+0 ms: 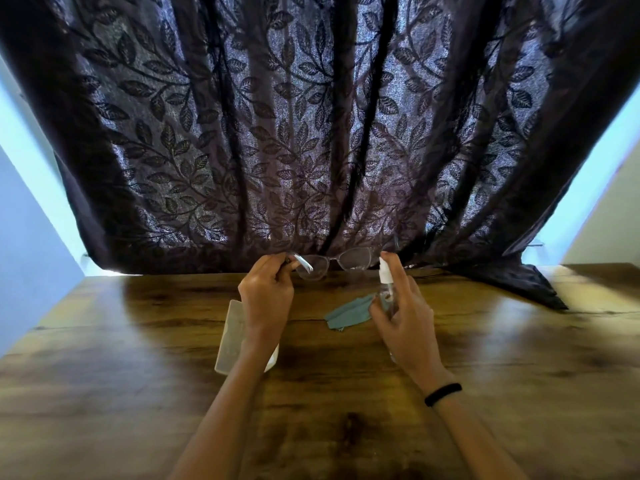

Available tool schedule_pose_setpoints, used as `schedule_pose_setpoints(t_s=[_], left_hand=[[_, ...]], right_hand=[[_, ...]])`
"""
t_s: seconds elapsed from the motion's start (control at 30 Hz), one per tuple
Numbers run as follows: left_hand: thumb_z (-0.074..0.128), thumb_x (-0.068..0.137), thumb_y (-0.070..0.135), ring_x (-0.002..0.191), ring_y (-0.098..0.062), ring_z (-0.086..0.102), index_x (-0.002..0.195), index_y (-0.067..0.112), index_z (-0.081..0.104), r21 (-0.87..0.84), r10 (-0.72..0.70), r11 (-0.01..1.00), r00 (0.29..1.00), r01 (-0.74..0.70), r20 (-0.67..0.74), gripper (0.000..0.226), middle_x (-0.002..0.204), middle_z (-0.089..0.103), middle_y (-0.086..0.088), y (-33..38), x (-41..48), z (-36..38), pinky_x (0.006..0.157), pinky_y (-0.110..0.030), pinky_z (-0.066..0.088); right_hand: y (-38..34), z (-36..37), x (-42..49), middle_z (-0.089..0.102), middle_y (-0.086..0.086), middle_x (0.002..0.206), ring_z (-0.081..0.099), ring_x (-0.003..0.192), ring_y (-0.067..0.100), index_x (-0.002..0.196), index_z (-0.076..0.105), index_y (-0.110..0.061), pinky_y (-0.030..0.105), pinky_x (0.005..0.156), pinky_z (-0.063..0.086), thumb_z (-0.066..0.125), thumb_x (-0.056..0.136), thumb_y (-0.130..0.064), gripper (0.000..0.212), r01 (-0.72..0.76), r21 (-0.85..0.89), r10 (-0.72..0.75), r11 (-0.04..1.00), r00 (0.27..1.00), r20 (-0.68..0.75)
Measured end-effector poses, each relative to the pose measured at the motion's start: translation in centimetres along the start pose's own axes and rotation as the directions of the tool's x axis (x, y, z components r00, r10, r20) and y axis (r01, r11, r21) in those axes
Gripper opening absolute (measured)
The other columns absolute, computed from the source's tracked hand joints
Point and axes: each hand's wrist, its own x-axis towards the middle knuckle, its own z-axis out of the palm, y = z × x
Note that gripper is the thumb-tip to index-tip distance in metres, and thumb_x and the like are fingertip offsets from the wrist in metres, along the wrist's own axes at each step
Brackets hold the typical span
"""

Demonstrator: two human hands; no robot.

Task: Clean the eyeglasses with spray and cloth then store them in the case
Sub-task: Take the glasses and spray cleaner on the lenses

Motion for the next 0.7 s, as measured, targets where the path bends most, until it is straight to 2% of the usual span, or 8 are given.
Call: schedule_pose_setpoints(t_s=[0.17, 0.27, 0.33, 0.4, 0.47, 0.53, 0.63, 0.7], left_hand=[[0.055, 0.075, 0.001, 0.056, -0.009, 0.049, 0.071, -0.005, 0.067, 0.004, -0.013, 1.0, 1.0, 0.013, 0.006, 0.014, 0.061, 0.064, -0.015, -0.1, 0.1, 0.0, 0.057, -0.011, 0.04], [0.054, 0.075, 0.001, 0.054, -0.008, 0.045, 0.068, -0.004, 0.066, 0.003, -0.026, 1.0, 1.0, 0.026, 0.002, 0.015, 0.059, 0.062, -0.015, -0.2, 0.0, -0.2, 0.056, -0.009, 0.038], [0.054, 0.076, 0.001, 0.054, -0.008, 0.045, 0.068, -0.005, 0.066, 0.009, -0.033, 0.999, 0.999, 0.033, 0.012, 0.014, 0.06, 0.062, -0.014, -0.3, -0.1, -0.3, 0.056, -0.009, 0.038], [0.056, 0.076, -0.002, 0.056, -0.009, 0.051, 0.071, -0.005, 0.067, 0.011, -0.027, 1.0, 0.999, 0.027, 0.029, 0.012, 0.064, 0.065, -0.015, -0.4, -0.2, -0.4, 0.057, -0.011, 0.041], [0.059, 0.076, -0.006, 0.062, -0.012, 0.058, 0.075, -0.004, 0.068, 0.001, -0.016, 1.0, 0.999, 0.016, 0.046, 0.009, 0.071, 0.068, -0.015, -0.5, -0.3, -0.3, 0.059, -0.016, 0.046], [0.06, 0.076, -0.007, 0.066, -0.014, 0.061, 0.077, -0.004, 0.068, -0.011, -0.005, 1.0, 0.998, 0.006, 0.057, 0.008, 0.074, 0.068, -0.015, -0.6, -0.4, -0.3, 0.059, -0.02, 0.049], [0.063, 0.075, -0.008, 0.067, -0.015, 0.064, 0.076, -0.003, 0.068, -0.022, -0.022, 0.999, 0.998, 0.023, 0.058, 0.007, 0.076, 0.069, -0.013, -0.7, -0.4, 0.0, 0.058, -0.02, 0.05], [0.067, 0.074, -0.007, 0.07, -0.013, 0.064, 0.078, -0.001, 0.069, -0.032, -0.046, 0.998, 0.998, 0.047, 0.052, 0.007, 0.078, 0.07, -0.01, -0.8, -0.5, 0.2, 0.063, -0.012, 0.049]], right_hand=[[1.1, 0.2, -0.6, 0.048, 0.0, 0.104, 0.054, 0.056, 0.018, 0.144, 0.017, -0.022, 0.032, 0.042, 0.05, 0.056, 0.089, -0.014, 0.068, -0.043, 0.082, 0.049, 0.996, 0.996, -0.071], [2.1, 0.2, -1.0, 0.047, 0.008, 0.111, 0.057, 0.069, 0.008, 0.145, 0.002, -0.027, 0.022, 0.052, 0.051, 0.049, 0.092, -0.026, 0.071, -0.171, 0.166, 0.183, 0.971, 0.981, -0.061], [3.2, 0.1, -1.5, 0.037, 0.004, 0.116, 0.054, 0.08, -0.006, 0.145, 0.0, -0.025, 0.012, 0.059, 0.049, 0.043, 0.093, -0.04, 0.069, -0.241, 0.191, 0.251, 0.951, 0.967, -0.03], [3.9, -0.2, -2.0, 0.031, 0.002, 0.116, 0.048, 0.093, -0.003, 0.144, 0.006, -0.016, 0.016, 0.075, 0.048, 0.038, 0.086, -0.058, 0.078, -0.294, 0.163, 0.298, 0.942, 0.955, -0.002], [4.5, -0.3, -2.5, 0.031, 0.005, 0.117, 0.045, 0.1, 0.014, 0.14, 0.014, -0.01, 0.037, 0.09, 0.047, 0.045, 0.091, -0.043, 0.067, -0.346, 0.153, 0.347, 0.926, 0.938, 0.019], [5.2, -0.3, -3.1, 0.034, 0.006, 0.116, 0.046, 0.099, 0.017, 0.135, 0.021, -0.013, 0.049, 0.093, 0.046, 0.051, 0.091, -0.022, 0.054, -0.389, 0.164, 0.39, 0.907, 0.92, 0.026], [5.3, -0.6, -3.8, 0.038, 0.004, 0.117, 0.048, 0.099, 0.009, 0.125, 0.025, -0.03, 0.047, 0.092, 0.048, 0.056, 0.087, -0.024, 0.05, -0.432, 0.212, 0.434, 0.876, 0.9, 0.042], [5.1, -0.7, -4.0, 0.036, -0.001, 0.12, 0.046, 0.106, 0.014, 0.129, 0.027, -0.026, 0.04, 0.093, 0.046, 0.059, 0.082, -0.031, 0.056, -0.431, 0.228, 0.44, 0.873, 0.898, 0.01]])
